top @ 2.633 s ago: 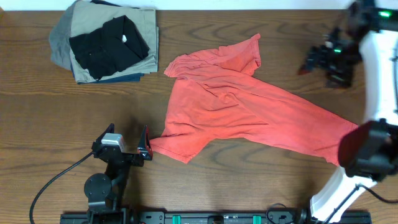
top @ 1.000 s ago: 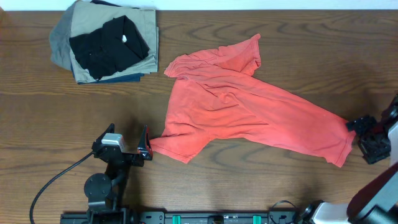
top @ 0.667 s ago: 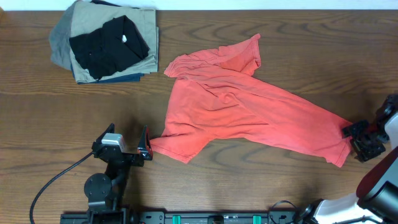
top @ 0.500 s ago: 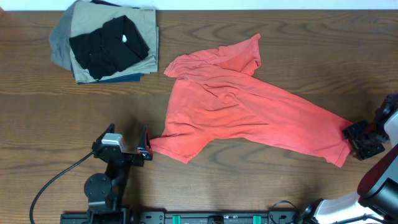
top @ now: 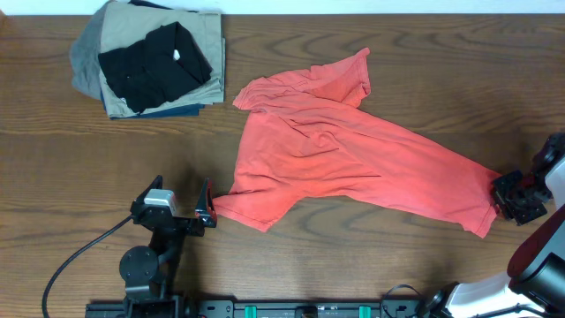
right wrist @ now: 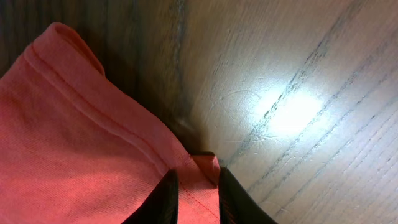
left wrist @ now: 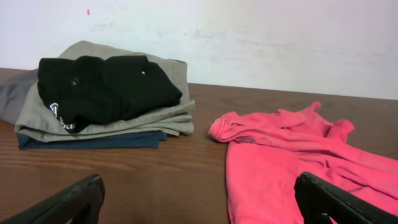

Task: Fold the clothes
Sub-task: 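Lower the right gripper onto the t-shirt's right hem and grasp it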

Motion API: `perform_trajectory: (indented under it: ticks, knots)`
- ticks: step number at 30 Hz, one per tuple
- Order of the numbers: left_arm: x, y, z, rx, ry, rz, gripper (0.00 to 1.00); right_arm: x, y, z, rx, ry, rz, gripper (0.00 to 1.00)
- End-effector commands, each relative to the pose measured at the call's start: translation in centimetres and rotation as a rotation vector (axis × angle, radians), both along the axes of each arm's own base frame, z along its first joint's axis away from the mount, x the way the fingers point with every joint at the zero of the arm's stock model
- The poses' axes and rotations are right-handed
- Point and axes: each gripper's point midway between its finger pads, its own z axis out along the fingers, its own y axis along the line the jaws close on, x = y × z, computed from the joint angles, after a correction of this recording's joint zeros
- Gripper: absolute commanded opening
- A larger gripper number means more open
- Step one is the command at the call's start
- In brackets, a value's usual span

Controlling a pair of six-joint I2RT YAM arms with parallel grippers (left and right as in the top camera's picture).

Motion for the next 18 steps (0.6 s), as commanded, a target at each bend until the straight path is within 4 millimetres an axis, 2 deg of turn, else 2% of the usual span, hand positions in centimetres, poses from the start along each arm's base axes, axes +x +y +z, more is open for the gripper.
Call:
perform_trajectory:
  ticks: [1,3,5,6,14,15,17,18]
  knots:
    - [-0.09,-0.42,-1.61,0.001,0.046,-0.024,0.98,-0.48,-0.18,-0.27,-0.004,0.019,-0.008,0.21]
    - [-0.09,-0.42,-1.61,0.001,0.046,-0.024,0.98,-0.49,-0.18,-0.27,-0.004,0.019,-0.008,0.19]
    - [-0.09,-0.42,-1.61,0.001,0.046,-0.024,0.98,-0.49,-0.18,-0.27,-0.004,0.019,-0.007,0.1]
    - [-0.09,-0.42,-1.61,0.001,0.046,-0.024,0.98,-0.48,-0.19,-0.27,-0.004,0.019,-0.008,0.01]
    - [-0.09,-0.42,-1.61,0.001,0.046,-0.024,0.98,-0.19,-0.41,-0.27,-0.013,0.007,-0.008,0.01]
    - [-0.09,-0.42,-1.61,0.001,0.046,-0.024,0.98,-0.19,-0.41,-0.27,-0.013,0.007,-0.008,0.05]
    - [-0.09,-0.42,-1.61,0.001,0.046,-0.024,0.98,-0.23,-0.46,-0.27,-0.016,0.009,-0.008,0.49]
    - [-0.08,-0.42,-1.61,0.001,0.046,-0.024,0.98,-0.36,-0.64,-0.26,-0.027,0.017,-0.008,0.65]
